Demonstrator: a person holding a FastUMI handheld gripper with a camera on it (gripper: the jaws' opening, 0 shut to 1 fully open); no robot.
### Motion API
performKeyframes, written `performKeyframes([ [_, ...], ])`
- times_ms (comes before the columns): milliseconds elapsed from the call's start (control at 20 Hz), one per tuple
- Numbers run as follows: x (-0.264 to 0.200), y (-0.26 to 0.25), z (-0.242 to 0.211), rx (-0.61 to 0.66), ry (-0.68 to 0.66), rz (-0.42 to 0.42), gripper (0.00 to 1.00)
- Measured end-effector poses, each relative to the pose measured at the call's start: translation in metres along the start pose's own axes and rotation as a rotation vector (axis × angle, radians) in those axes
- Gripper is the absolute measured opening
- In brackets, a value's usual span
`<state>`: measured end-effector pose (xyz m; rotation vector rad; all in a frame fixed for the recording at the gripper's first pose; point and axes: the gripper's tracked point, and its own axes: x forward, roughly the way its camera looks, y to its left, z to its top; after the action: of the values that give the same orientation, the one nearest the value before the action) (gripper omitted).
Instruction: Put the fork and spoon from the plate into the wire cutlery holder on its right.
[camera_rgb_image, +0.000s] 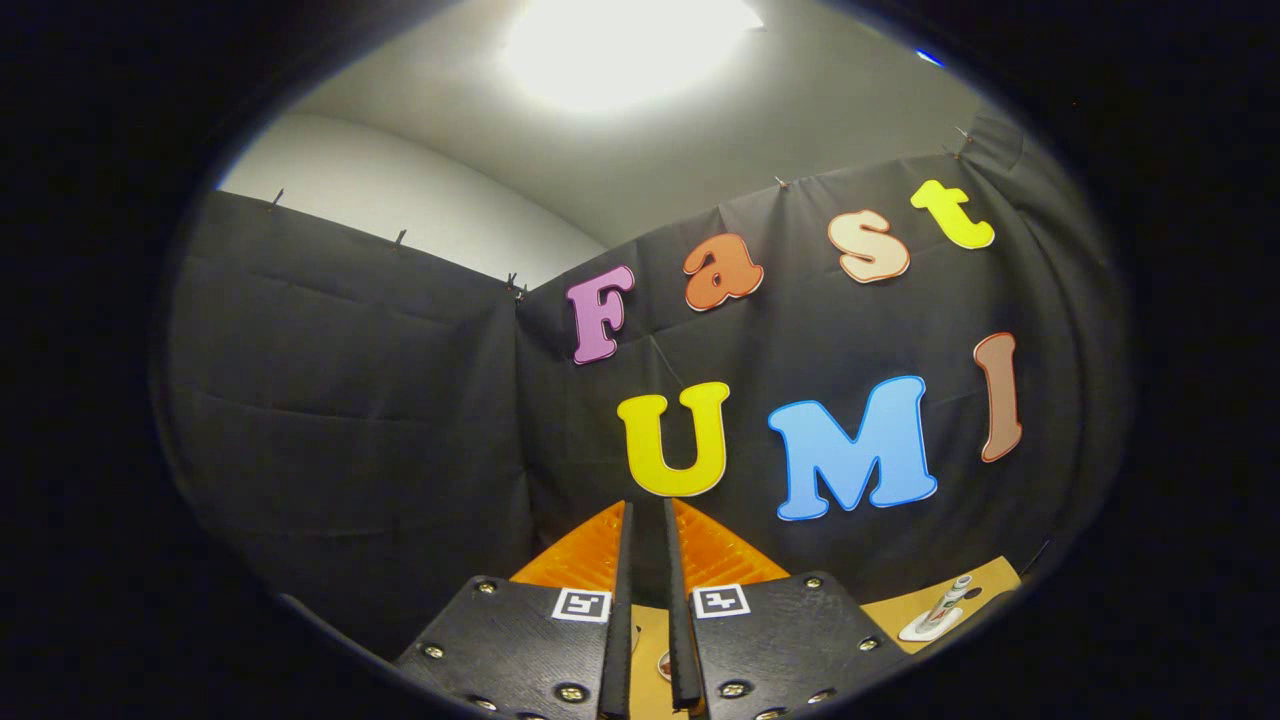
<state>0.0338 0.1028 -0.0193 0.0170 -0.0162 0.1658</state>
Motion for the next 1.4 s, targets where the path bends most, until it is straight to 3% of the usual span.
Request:
performKeyframes([
  [600, -0.009, -0.02, -0.055, 0.018, 0.117, -0.057, 0.16],
  [1400, -0.045, -0.025, -0.233, 0.156, 0.566, -0.102, 0.16],
])
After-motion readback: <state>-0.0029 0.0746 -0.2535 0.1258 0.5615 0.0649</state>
